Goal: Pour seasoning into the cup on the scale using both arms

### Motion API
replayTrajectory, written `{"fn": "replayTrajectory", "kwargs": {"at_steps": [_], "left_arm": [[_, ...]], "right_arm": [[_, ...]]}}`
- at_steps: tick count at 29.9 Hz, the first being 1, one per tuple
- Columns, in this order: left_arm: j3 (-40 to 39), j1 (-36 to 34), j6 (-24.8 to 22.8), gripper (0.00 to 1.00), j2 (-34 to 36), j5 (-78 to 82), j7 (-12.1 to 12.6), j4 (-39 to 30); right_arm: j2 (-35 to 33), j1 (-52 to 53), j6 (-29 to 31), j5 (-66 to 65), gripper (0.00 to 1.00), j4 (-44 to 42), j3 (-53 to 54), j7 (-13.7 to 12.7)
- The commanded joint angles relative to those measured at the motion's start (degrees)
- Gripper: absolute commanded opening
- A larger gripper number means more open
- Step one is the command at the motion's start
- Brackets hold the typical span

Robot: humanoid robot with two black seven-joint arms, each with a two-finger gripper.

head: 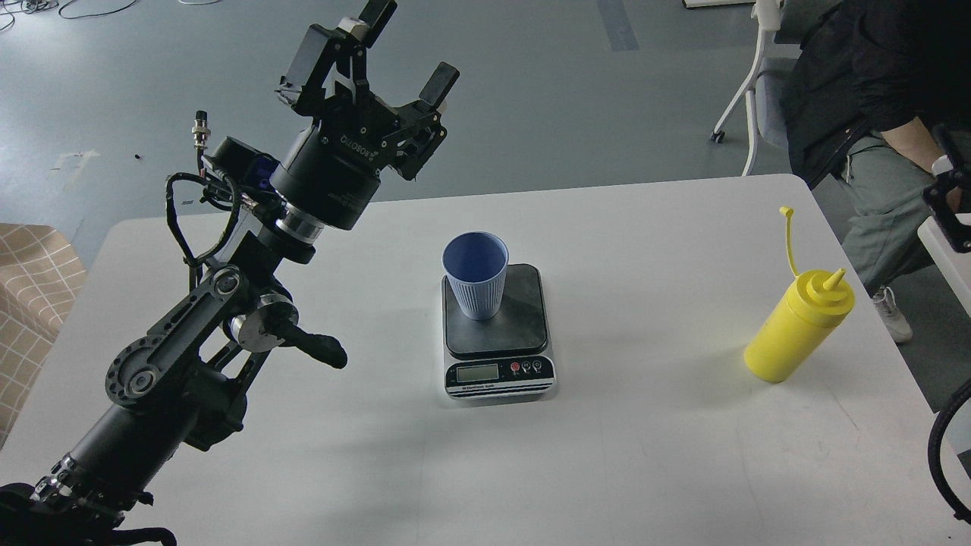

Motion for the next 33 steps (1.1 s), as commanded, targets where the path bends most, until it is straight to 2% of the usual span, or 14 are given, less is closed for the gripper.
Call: {"fn": "replayTrajectory", "kwargs": {"at_steps": [1,2,5,6,9,13,16,21,33], "left_arm": [[-1.6,-0.2,0.3,0.98,-0.9,-0.3,0.0,0.2],[-2.3,-0.2,0.4,0.98,-1.3,-0.4,0.0,0.5],[-4.0,-0.7,0.4,0.98,-2.4,-0.6,0.0,2.3],[-4.0,-0.7,0.4,0.98,-2.4,-0.6,0.0,2.3],[-6.0,-1.9,0.4,0.98,-2.9,-0.8,0.0,4.6],[-6.6,-3.4,0.1,0.98,-4.2,-0.9,0.0,7.5],[-6.5,-3.4,-0.6,0.98,-4.8,-1.3,0.0,8.1],[-7.0,-3.4,-2.2,0.98,-4.9,-1.4,0.0,9.0],[-8.0,-2.7,-1.8,0.98,-6.5,-1.4,0.0,9.2]], "right_arm": [[-2.0,12.0,-2.5,-3.7,0.94,-4.4,-2.3,-1.4],[-1.7,17.3,-3.0,-6.8,0.94,-7.4,-5.7,-2.5],[0.9,30.6,-3.3,-10.6,0.94,-14.6,-15.4,-2.9],[0.9,30.6,-3.3,-10.6,0.94,-14.6,-15.4,-2.9],[5.6,38.3,-2.8,-11.5,0.95,-21.9,-20.6,-2.9],[13.1,47.8,-2.5,-18.2,0.95,-29.1,-24.5,-2.7],[20.3,49.4,-2.3,-20.1,0.95,-31.0,-24.7,-2.7],[27.1,49.4,-1.6,-22.1,0.96,-31.6,-25.3,-2.4],[27.1,46.8,0.1,-24.2,0.97,-30.5,-24.5,-2.2]]}}
